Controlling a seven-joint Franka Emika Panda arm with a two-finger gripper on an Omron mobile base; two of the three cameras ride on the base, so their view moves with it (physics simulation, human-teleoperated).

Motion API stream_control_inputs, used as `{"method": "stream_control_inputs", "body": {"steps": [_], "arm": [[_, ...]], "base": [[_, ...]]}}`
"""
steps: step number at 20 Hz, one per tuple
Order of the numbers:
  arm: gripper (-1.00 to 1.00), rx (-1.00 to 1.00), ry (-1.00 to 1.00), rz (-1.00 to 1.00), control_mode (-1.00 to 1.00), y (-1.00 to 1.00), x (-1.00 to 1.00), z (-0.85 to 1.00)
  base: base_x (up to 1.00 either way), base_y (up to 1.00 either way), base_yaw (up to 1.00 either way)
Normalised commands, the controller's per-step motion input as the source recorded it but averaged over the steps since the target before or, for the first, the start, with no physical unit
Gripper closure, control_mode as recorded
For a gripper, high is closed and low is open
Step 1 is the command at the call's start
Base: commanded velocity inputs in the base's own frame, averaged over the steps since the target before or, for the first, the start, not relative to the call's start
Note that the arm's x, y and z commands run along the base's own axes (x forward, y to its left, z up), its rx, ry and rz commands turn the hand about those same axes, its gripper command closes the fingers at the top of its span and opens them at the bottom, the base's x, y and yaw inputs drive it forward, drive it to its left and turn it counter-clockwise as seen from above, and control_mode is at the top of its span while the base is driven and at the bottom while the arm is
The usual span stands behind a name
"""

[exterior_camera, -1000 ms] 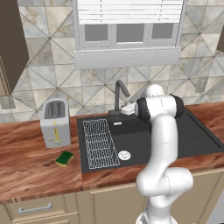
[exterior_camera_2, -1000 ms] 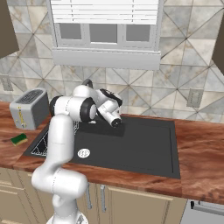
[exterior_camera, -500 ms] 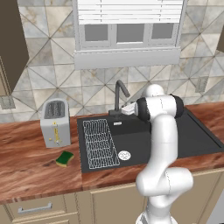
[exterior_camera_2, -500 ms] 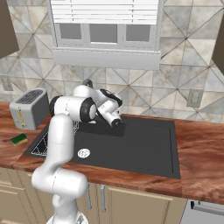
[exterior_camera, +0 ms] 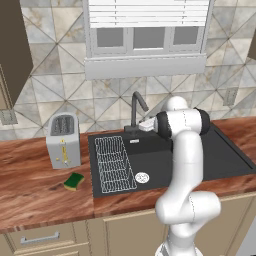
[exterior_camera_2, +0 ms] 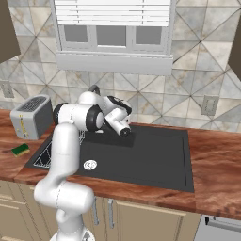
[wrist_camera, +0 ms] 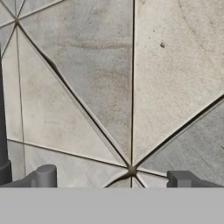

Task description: Soak the sponge with water for a few seconds and then drop it inside the sink.

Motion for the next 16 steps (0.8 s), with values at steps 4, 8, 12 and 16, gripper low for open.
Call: {"method": "stream_control_inputs", "body": {"steps": [4,8,12,16], "arm": [[-1.0,0.0,0.0,0.0,-1.0,-0.49,0.0,-0.12],[-1.0,0.0,0.0,0.0,-1.0,-0.57,0.0,-0.12],[-1.0,0.0,-0.01,-0.02,-1.0,-0.57,0.0,-0.15],[-1.0,0.0,-0.02,-0.05,-1.0,-0.57,0.01,-0.19]], "base": [[0.0,0.0,0.0],[0.0,0.0,0.0],[0.0,0.0,0.0],[0.0,0.0,0.0]]}}
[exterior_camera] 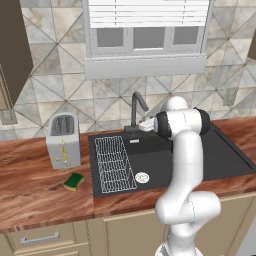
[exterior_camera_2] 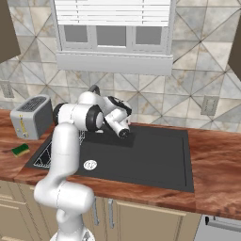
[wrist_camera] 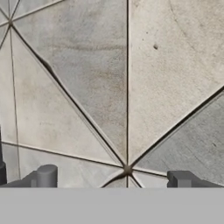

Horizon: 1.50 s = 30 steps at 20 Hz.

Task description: Soak the sponge with water for a few seconds and then drop it inside the sink.

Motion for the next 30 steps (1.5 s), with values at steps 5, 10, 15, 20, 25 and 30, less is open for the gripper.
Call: {"method": "stream_control_inputs", "body": {"steps": [5,10,15,20,25,30], "arm": [[-1.0,0.0,0.0,-0.08,-1.0,-0.65,0.0,-0.15],[-1.0,0.02,0.0,-0.08,-1.0,-0.68,0.0,-0.01],[-1.0,0.07,0.0,-0.07,-1.0,-0.71,0.0,0.0],[-1.0,0.07,0.0,-0.06,-1.0,-0.7,0.0,-0.01],[-1.0,0.07,0.0,-0.06,-1.0,-0.72,0.0,-0.05],[-1.0,0.07,0.0,-0.05,-1.0,-0.79,0.0,-0.07]], "base": [[0.0,0.0,0.0],[0.0,0.0,0.0],[0.0,0.0,0.0],[0.0,0.0,0.0],[0.0,0.0,0.0],[0.0,0.0,0.0]]}}
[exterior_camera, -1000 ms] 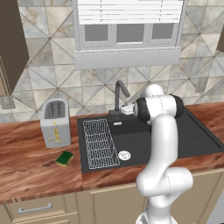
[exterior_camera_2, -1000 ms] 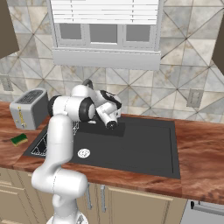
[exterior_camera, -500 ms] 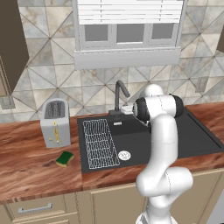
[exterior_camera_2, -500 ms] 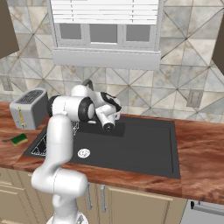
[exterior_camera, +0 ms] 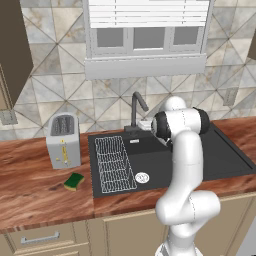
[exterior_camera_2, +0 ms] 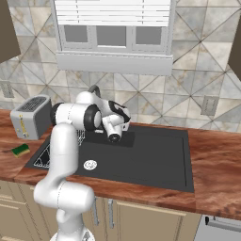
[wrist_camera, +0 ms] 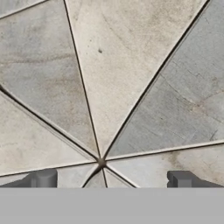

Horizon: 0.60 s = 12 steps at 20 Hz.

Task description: Soak the sponge with water for a few seconds and then drop it inside the sink.

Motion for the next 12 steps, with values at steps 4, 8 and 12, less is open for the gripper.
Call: {"method": "stream_control_inputs", "body": {"steps": [4,8,12], "arm": [[-1.0,0.09,0.0,-0.04,-1.0,-0.8,0.0,-0.13],[-1.0,0.1,0.0,-0.03,-1.0,-0.77,0.0,-0.17],[-1.0,0.12,0.0,-0.04,-1.0,-0.78,0.0,-0.23]], "base": [[0.0,0.0,0.0],[0.0,0.0,0.0],[0.0,0.0,0.0]]}}
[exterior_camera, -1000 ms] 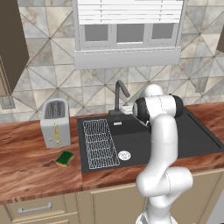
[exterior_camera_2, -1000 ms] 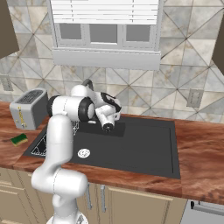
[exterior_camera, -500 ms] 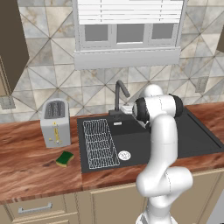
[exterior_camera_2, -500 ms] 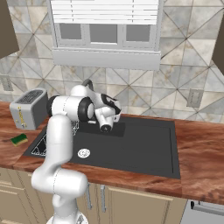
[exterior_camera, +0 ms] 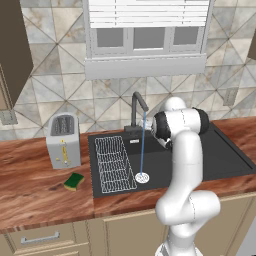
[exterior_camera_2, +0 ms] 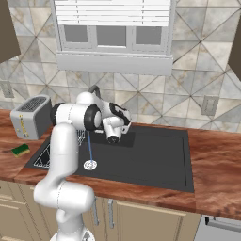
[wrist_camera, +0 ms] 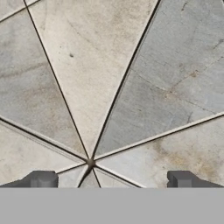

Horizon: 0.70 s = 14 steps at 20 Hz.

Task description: Soak the sponge with water for a few seconds and then drop it inside the sink.

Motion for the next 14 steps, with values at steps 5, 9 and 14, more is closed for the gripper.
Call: {"method": "stream_control_inputs", "body": {"steps": [5,9,14], "arm": [[-1.0,0.13,0.0,-0.04,-1.0,-0.74,0.0,-0.24],[-1.0,0.1,0.0,-0.02,-1.0,-0.62,0.0,-0.06],[-1.0,0.07,-0.01,0.0,-1.0,-0.09,-0.05,0.05]], "base": [[0.0,0.0,0.0],[0.0,0.0,0.0],[0.0,0.0,0.0]]}}
